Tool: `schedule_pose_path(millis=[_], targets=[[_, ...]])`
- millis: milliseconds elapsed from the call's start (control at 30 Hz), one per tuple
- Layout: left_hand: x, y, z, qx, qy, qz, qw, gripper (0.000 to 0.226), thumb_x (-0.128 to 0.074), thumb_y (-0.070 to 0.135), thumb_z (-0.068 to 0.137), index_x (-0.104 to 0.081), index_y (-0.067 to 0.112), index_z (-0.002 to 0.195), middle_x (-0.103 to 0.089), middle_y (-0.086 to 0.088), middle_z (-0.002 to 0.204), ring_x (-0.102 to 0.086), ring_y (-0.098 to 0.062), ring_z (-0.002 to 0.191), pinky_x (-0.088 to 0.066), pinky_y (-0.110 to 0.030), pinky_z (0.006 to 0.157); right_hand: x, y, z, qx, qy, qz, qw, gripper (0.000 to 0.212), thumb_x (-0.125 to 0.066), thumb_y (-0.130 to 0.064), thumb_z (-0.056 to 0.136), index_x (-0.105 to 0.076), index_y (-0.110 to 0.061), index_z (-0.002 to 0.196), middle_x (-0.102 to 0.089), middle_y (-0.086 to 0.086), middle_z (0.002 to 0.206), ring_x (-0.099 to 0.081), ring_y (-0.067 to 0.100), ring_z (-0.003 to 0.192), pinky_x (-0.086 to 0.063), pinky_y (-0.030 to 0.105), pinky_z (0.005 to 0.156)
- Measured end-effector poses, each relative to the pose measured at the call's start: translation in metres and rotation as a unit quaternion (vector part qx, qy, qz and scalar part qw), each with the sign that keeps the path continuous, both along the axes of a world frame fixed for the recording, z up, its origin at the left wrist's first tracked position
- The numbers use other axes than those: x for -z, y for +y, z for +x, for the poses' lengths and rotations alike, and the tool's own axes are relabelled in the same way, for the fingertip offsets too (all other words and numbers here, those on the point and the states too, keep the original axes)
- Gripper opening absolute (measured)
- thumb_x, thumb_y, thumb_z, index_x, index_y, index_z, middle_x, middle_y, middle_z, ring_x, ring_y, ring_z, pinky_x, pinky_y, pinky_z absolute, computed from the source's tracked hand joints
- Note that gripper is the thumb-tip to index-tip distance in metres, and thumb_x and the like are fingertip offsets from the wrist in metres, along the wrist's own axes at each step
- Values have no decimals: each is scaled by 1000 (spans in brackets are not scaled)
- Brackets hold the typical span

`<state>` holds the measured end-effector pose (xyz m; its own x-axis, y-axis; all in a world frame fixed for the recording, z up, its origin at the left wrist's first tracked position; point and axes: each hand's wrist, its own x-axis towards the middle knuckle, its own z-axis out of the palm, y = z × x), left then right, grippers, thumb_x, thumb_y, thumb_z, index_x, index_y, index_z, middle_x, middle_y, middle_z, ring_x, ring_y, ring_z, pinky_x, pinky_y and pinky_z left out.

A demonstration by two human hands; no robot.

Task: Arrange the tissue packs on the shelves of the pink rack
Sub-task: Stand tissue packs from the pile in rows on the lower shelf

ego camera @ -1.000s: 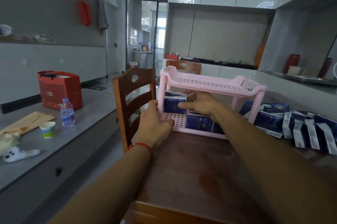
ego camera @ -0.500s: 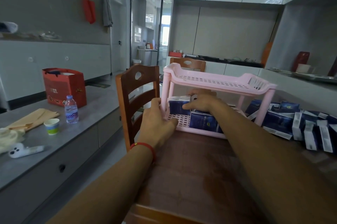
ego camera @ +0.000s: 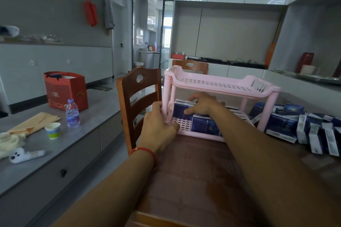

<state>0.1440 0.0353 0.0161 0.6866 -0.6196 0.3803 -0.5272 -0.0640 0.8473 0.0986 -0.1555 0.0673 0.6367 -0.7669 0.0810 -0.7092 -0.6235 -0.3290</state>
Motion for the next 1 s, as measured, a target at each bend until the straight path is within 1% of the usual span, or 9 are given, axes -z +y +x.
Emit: schedule_pose_path(millis=[67,167,367,533,633,833,900,1000], targets=[[0,0,0,-1,1,4,1000,55,-75,18,83,-39,26,124,-54,-3,136,-56,-22,122,-55,-38,93,1,1,0,3,-5,-6,1000,62,-78,-50,77,-53,-39,133,-46,5,149,-32,34,141,-16,62,115],[0,0,0,0,8,10,1000,58,-76,19,83,-38,28,125,-53,-3,137,-55,-23,124,-54,-43,95,1,3,1,5,-6,-8,1000,61,-77,-50,78,-53,-39,133,-44,5,149,-30,34,142,-16,63,115],[2,-2,3,3,16,14,1000,61,-78,20,81,-36,32,123,-51,-2,137,-51,-23,126,-52,-44,99,2,2,-3,-1,-4,5,1000,69,-79,-55,73,-52,-40,134,-42,6,151,-30,33,141,-18,61,115],[4,-3,5,0,16,11,1000,61,-78,22,80,-35,35,122,-52,-1,135,-51,-24,126,-52,-44,98,2,0,-2,1,-7,2,1000,68,-80,-48,75,-52,-38,136,-45,5,148,-33,33,139,-20,59,115],[4,-4,6,-1,16,10,1000,61,-79,22,80,-35,35,120,-52,-1,135,-52,-23,125,-52,-45,98,5,-2,1,3,-27,-2,1000,64,-81,-45,74,-53,-39,132,-49,4,145,-36,33,137,-20,61,114],[4,-4,6,1,13,8,1000,62,-78,19,81,-37,31,125,-52,-1,135,-52,-22,124,-52,-43,98,5,-2,2,6,-13,-6,1000,65,-80,-45,76,-52,-38,134,-47,6,146,-34,33,138,-19,60,115],[4,-4,6,1,11,11,1000,64,-78,19,81,-38,28,131,-51,-3,136,-52,-23,125,-51,-43,99,5,-4,3,9,-5,-10,1000,67,-79,-47,76,-51,-37,136,-47,7,146,-35,33,137,-20,59,115],[5,-4,7,0,8,17,1000,68,-78,20,81,-36,27,135,-50,-4,137,-51,-25,127,-51,-46,102,2,-11,4,-13,0,20,1000,77,-81,-52,68,-51,-37,137,-47,6,147,-41,33,135,-29,57,113]])
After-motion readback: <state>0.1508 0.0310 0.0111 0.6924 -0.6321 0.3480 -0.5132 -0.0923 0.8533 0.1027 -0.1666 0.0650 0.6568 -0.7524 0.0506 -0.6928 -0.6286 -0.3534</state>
